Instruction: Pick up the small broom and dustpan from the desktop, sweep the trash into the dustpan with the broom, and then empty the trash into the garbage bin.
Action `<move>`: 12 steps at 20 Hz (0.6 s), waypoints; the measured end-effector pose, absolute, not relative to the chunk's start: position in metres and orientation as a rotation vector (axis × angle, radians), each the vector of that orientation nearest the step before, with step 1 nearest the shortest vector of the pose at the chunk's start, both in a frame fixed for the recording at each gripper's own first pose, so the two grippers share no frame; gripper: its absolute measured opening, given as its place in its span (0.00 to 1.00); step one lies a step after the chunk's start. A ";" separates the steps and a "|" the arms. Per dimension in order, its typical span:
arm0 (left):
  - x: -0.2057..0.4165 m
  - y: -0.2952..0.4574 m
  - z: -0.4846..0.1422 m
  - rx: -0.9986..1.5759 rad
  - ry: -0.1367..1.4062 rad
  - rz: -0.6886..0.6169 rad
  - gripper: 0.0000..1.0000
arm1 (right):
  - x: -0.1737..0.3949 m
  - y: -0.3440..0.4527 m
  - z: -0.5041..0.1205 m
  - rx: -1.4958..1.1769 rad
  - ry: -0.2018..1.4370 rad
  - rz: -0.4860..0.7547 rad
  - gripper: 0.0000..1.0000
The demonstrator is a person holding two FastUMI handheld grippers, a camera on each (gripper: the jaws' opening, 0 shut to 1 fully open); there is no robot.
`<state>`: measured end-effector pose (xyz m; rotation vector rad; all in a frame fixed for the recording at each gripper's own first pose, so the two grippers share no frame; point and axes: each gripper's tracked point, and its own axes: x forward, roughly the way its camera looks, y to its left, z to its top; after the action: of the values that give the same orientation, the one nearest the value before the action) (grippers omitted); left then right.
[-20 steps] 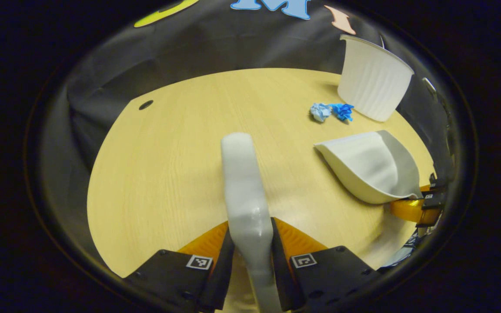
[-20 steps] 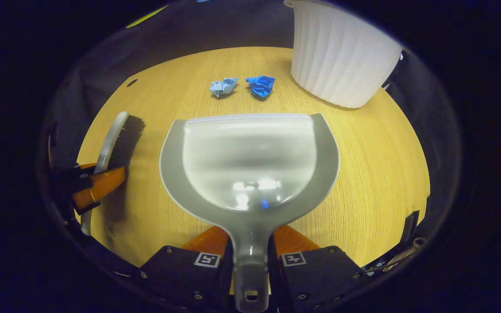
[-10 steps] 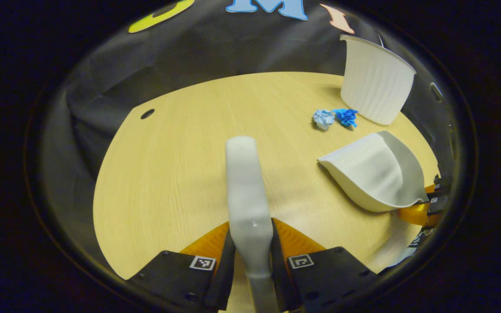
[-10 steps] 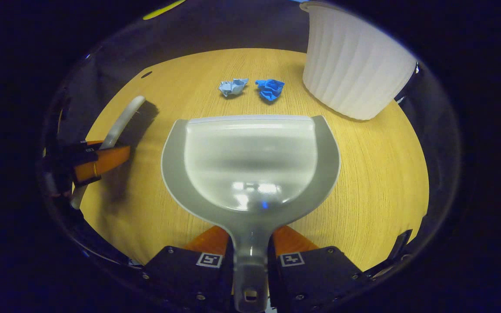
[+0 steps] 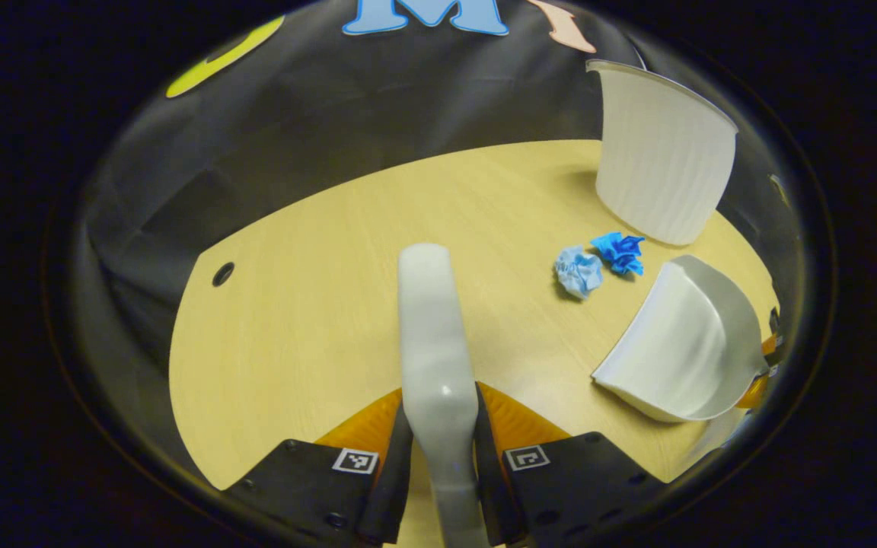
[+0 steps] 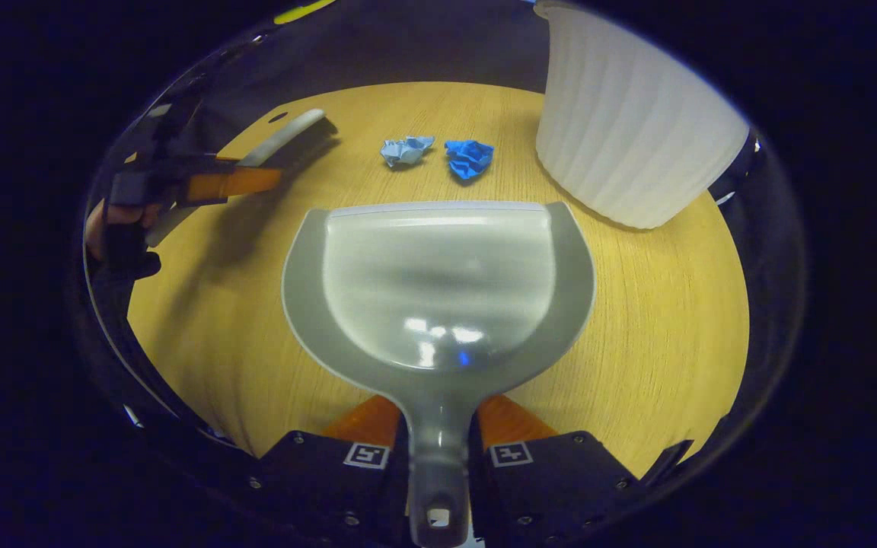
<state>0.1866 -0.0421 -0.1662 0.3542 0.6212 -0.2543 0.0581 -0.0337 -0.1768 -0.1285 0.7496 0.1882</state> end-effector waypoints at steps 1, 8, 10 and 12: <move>0.195 -0.050 -0.168 0.371 0.620 -0.271 0.46 | 0.059 -0.036 -0.176 -0.139 0.753 0.195 0.33; 0.234 -0.101 -0.170 0.503 0.600 -0.441 0.46 | 0.065 -0.049 -0.171 -0.162 0.777 0.241 0.33; 0.241 -0.118 -0.173 0.539 0.595 -0.495 0.46 | 0.067 -0.051 -0.169 -0.160 0.782 0.249 0.33; 0.244 -0.136 -0.174 0.581 0.592 -0.564 0.45 | 0.071 -0.052 -0.169 -0.154 0.790 0.262 0.33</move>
<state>0.2436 -0.1355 -0.1742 0.5810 0.5924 -0.5643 0.0709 -0.0521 -0.1694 -0.1544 0.7904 0.2623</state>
